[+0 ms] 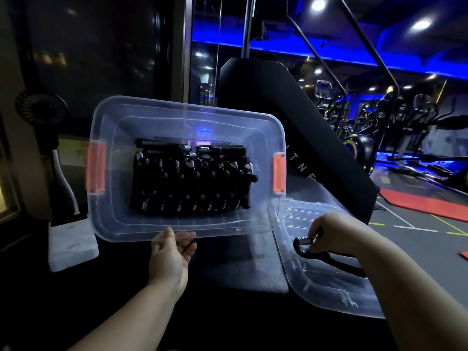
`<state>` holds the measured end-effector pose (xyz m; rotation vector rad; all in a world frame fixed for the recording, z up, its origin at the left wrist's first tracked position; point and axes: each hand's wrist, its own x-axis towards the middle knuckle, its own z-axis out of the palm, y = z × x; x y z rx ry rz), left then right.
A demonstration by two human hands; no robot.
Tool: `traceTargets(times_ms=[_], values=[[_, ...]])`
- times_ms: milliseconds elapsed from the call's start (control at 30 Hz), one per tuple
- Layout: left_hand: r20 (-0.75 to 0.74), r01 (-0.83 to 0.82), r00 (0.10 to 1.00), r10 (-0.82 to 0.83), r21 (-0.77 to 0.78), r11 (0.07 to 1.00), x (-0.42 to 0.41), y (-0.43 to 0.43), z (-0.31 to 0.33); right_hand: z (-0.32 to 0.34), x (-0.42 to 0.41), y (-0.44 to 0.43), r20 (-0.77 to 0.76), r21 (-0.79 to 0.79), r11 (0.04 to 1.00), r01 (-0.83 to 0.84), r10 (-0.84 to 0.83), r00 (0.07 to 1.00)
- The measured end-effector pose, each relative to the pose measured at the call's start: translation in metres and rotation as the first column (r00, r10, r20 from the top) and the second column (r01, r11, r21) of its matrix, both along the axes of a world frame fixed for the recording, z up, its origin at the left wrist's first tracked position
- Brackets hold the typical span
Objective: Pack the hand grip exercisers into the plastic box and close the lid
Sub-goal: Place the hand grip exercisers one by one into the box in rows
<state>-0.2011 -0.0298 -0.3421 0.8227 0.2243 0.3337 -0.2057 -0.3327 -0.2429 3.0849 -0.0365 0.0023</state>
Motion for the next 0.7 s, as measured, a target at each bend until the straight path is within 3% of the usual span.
traceTargets(times_ms=[133, 333, 700], values=[[-0.008, 0.006, 1.000, -0.006, -0.010, 1.000, 0.000, 0.000, 0.000, 0.007, -0.006, 0.006, 0.002, -0.052, 0.996, -0.073, 0.073, 0.997], [-0.019, 0.013, 1.000, -0.013, -0.016, 1.000, 0.000, 0.001, 0.001, 0.036, -0.022, 0.040, 0.190, -0.016, 0.959, -0.282, 0.280, 0.941], [-0.017, 0.040, 0.999, -0.040, -0.009, 0.999, -0.003, 0.002, 0.002, 0.064, -0.013, 0.122, 0.425, 0.008, 0.770, -0.638, 0.575, 0.699]])
